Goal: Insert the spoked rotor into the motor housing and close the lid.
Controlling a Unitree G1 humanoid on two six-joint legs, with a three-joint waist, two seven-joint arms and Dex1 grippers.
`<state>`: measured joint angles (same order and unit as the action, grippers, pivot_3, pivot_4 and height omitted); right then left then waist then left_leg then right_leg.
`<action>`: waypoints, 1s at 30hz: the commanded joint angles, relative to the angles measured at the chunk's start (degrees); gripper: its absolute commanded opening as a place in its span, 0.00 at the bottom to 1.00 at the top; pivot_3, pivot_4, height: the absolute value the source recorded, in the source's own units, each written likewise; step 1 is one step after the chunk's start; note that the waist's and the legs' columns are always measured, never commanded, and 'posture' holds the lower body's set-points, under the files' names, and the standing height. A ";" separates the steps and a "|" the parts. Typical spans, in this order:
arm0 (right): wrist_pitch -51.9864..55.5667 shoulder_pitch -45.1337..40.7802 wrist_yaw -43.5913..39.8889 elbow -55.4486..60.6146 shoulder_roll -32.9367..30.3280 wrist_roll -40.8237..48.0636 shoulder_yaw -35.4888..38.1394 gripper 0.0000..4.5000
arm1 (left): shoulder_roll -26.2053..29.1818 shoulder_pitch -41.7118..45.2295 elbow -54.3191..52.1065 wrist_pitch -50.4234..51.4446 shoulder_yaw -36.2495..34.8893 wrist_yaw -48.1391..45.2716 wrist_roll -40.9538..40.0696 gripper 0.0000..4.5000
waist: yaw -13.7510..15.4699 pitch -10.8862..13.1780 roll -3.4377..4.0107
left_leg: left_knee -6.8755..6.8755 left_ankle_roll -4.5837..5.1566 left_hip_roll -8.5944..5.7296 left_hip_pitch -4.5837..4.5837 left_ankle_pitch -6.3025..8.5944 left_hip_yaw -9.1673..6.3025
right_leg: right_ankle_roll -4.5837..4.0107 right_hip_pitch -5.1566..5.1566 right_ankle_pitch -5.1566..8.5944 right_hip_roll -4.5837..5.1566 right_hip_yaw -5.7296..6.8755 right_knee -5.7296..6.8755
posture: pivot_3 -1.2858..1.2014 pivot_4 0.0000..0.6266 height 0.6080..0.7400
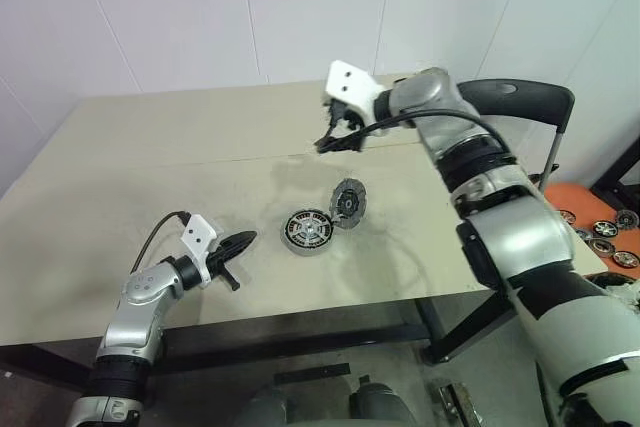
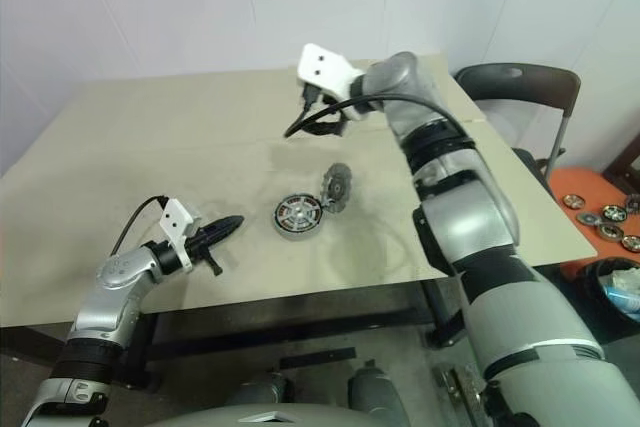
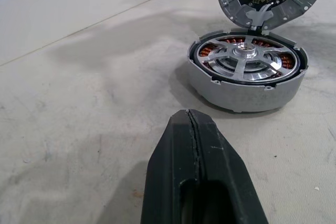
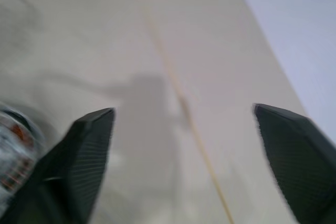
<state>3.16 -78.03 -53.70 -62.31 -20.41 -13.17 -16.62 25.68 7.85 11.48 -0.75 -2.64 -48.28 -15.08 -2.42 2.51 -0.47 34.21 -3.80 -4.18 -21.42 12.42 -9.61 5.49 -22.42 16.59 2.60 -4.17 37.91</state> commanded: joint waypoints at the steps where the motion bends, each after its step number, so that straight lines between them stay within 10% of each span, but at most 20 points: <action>1: -1.91 -1.49 4.69 -2.59 -4.51 -3.72 -0.82 0.99 | 0.04 1.87 -1.29 -1.21 -1.07 -0.03 -1.06 0.00 | -0.02 0.02 0.04 | 0.00 0.00 0.00 0.00 0.00 0.03 | 0.00 0.00 0.00 0.00 0.00 0.00 | 0.52 0.00 1.00; 12: -3.90 9.18 -3.62 0.28 -8.92 -7.19 -4.36 0.99 | -0.72 2.73 -9.29 5.21 -2.71 -0.22 -8.30 0.00 | -0.93 0.04 0.07 | 0.02 0.01 0.04 0.02 -0.01 0.15 | 0.00 0.01 0.00 -0.01 -0.07 0.04 | 0.52 0.00 1.00; 25: 10.92 18.93 -12.69 18.06 -2.72 1.54 -1.23 0.01 | -1.34 4.72 -16.66 13.43 -1.10 3.42 -10.01 0.00 | -1.46 0.02 0.05 | 0.10 0.01 0.02 0.04 -0.01 -0.03 | 0.02 0.08 -0.01 -0.02 -0.07 0.05 | 0.52 0.00 1.00; 30: 15.28 19.26 -14.57 21.12 -0.83 4.50 -0.69 0.01 | -1.21 5.13 -16.83 14.36 -0.97 3.62 -9.75 0.00 | -1.51 0.02 0.05 | 0.10 0.01 0.02 0.04 -0.01 -0.03 | 0.02 0.08 -0.01 -0.03 -0.04 0.05 | 0.52 0.00 1.00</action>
<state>17.20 -58.13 -67.42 -43.78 -22.07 -10.79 -18.73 24.28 11.51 -3.14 13.60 -3.39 -44.83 -24.40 -3.92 2.53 -0.43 34.31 -3.79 -4.15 -21.37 12.42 -9.64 5.51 -22.34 16.58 2.57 -4.22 37.96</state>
